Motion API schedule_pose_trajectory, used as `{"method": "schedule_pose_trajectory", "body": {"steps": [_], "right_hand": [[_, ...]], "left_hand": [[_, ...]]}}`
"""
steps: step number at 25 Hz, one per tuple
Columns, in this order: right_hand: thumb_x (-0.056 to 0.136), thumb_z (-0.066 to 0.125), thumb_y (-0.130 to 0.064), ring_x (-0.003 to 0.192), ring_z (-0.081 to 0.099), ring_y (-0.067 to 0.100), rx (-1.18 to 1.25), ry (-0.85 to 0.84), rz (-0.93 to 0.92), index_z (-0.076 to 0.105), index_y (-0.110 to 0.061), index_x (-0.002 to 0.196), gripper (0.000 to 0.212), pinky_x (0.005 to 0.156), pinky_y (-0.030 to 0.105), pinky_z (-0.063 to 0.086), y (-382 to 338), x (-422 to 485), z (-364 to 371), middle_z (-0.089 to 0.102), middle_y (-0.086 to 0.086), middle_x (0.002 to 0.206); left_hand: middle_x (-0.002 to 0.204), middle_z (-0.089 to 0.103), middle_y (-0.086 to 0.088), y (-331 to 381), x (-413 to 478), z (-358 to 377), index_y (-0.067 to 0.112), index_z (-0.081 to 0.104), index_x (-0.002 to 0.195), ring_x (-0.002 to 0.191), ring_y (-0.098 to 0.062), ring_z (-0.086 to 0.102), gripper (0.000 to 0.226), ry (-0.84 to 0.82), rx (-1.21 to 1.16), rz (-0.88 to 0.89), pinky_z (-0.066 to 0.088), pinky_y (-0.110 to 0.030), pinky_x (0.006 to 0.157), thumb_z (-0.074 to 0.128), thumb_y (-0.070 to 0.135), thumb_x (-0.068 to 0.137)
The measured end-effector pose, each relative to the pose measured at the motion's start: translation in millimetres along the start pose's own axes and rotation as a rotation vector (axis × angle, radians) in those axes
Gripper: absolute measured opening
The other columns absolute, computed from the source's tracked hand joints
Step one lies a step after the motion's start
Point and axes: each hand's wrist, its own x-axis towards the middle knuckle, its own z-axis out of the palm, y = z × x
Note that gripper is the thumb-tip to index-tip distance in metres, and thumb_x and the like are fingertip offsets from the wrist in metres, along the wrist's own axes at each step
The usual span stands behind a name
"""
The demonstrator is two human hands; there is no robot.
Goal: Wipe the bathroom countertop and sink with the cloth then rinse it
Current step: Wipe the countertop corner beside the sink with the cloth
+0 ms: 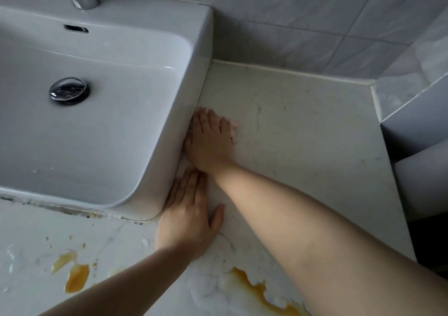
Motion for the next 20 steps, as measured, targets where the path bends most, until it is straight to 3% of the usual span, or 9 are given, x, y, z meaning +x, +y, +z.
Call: {"method": "schedule_pose_trajectory", "body": {"steps": [5,7,9,12,15,18,20], "right_hand": [[0.099,0.026,-0.040,0.145,0.009,0.021,-0.081,-0.034,-0.130,0.023,-0.025,0.149,0.052,0.115,0.044,0.003,30,-9,-5,0.015,-0.002,0.159],[0.094,0.017,-0.047,0.145,0.014,0.021,-0.126,-0.034,-0.101,0.028,-0.031,0.146,0.056,0.114,0.045,0.008,66,-22,-13,0.020,-0.003,0.157],[0.082,0.005,-0.050,0.142,0.023,0.022,-0.162,0.047,0.026,0.035,-0.032,0.143,0.071,0.111,0.044,0.015,116,-43,-23,0.029,-0.002,0.154],[0.079,0.006,-0.051,0.140,0.027,0.022,-0.175,0.148,0.358,0.040,-0.030,0.140,0.073,0.110,0.045,0.020,204,-82,-39,0.032,-0.001,0.153],[0.081,0.013,-0.049,0.141,0.023,0.027,-0.157,0.196,0.594,0.041,-0.025,0.140,0.070,0.110,0.049,0.018,200,-109,-36,0.030,0.005,0.153],[0.083,0.027,-0.043,0.131,0.042,0.032,-0.159,0.158,0.264,0.053,-0.021,0.132,0.060,0.104,0.050,0.031,143,-130,-20,0.048,0.009,0.142],[0.084,0.033,-0.041,0.125,0.050,0.030,-0.229,0.122,0.071,0.057,-0.023,0.129,0.053,0.100,0.046,0.036,156,-139,-22,0.054,0.006,0.136]], "left_hand": [[0.127,0.055,-0.026,-1,-1,2,-0.009,0.053,0.123,0.120,-0.036,0.052,0.068,0.008,0.003,0.007,0.020,-0.033,0.107,0.040,0.044,0.080],[0.128,0.054,-0.025,-2,-2,1,-0.008,0.052,0.124,0.121,-0.036,0.051,0.069,0.003,0.019,0.016,0.019,-0.033,0.108,0.039,0.044,0.081],[0.130,0.053,-0.023,-1,-2,0,-0.006,0.051,0.125,0.123,-0.035,0.049,0.068,-0.003,0.038,0.023,0.018,-0.033,0.108,0.038,0.044,0.081],[0.132,0.052,-0.022,1,-1,-1,-0.006,0.050,0.127,0.124,-0.034,0.048,0.068,-0.008,0.049,0.019,0.017,-0.033,0.108,0.037,0.044,0.082],[0.135,0.049,-0.022,0,0,-1,-0.005,0.047,0.129,0.126,-0.034,0.046,0.070,-0.015,0.072,0.027,0.012,-0.031,0.109,0.035,0.046,0.083],[0.137,0.047,-0.021,-1,0,0,-0.004,0.045,0.131,0.129,-0.033,0.043,0.071,-0.035,0.074,0.024,0.007,-0.029,0.109,0.031,0.047,0.084],[0.140,0.044,-0.020,-1,0,0,-0.003,0.043,0.133,0.131,-0.032,0.040,0.072,-0.027,0.072,0.030,0.005,-0.028,0.109,0.029,0.048,0.085]]}}
